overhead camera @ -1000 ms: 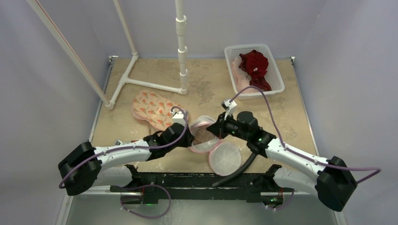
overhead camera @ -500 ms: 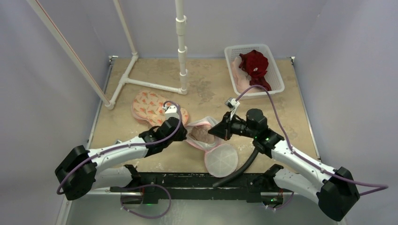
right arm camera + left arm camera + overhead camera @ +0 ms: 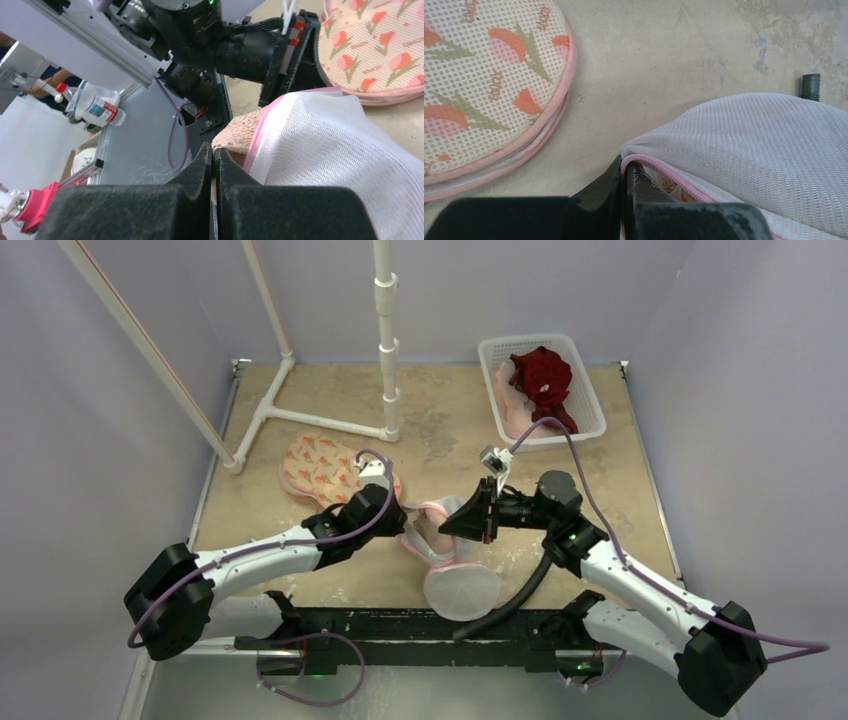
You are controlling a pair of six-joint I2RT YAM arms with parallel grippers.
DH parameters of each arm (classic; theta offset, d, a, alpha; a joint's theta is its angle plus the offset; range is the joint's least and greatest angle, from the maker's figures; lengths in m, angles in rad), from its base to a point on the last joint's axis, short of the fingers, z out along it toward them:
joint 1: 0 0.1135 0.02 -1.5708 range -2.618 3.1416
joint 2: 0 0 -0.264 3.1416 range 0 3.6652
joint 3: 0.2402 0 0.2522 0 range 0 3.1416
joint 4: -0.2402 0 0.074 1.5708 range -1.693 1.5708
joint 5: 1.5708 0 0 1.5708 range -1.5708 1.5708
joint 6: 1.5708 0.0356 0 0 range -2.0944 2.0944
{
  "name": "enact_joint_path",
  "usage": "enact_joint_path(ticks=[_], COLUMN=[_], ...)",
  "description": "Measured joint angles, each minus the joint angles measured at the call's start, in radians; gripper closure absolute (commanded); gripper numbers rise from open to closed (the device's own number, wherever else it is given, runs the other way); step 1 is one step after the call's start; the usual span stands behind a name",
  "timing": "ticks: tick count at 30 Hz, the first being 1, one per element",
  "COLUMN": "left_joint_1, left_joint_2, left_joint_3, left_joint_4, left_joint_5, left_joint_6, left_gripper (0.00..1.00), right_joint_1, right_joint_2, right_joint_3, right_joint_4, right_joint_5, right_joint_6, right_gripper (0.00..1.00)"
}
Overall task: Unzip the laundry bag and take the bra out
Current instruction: Pick up the bra from the laundry bag.
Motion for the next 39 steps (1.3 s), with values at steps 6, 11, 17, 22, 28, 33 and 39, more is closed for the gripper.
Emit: enact_joint_path(ticks=[6,11,17,22,28,33,39], left_joint_1=[0.001,0.001,0.001,0.002,0.008,0.01,0.012], left_joint_2=[-0.001,0.0,0.046,0.066,0.014,-0.102,-0.196], left_joint_3=[0.03,0.104,0.179,0.144,0.053,0.042,0.068], left_joint_4=[0.024,0.03,0.058,0.064,0.046,0.032,0.002], left_joint_5=[0.043,0.066,0.08,0.063,0.035,0.028,0.029], left_joint_6=[0.004,0.014,0.032,0.031,0.028,0.029,0.032], left_gripper=[1.0,1.0,1.0,1.0,0.79,0.55,0.43], right_joint_1=[0.0,0.0,0.0,0.0,0.0,0.0,0.0], right_joint_2=[0.028,0.048,0.036,-0.029,-0.068,-0.072,-0.093], right_joint_3=[0.007,0.013,0.039,0.106,0.172,0.174,0.204], right_joint_4=[0.017,0.025,0.032,-0.018,-0.073,-0.135,-0.169], right_joint_5=[-0.051,-0.084,-0.088,0.035,0.165,0.223,0.239], right_joint_6=[-0.006,-0.006,-0.006,-0.031,-0.078,-0.105,-0.117], right_gripper=[1.0,1.0,1.0,1.0,1.0,1.0,1.0])
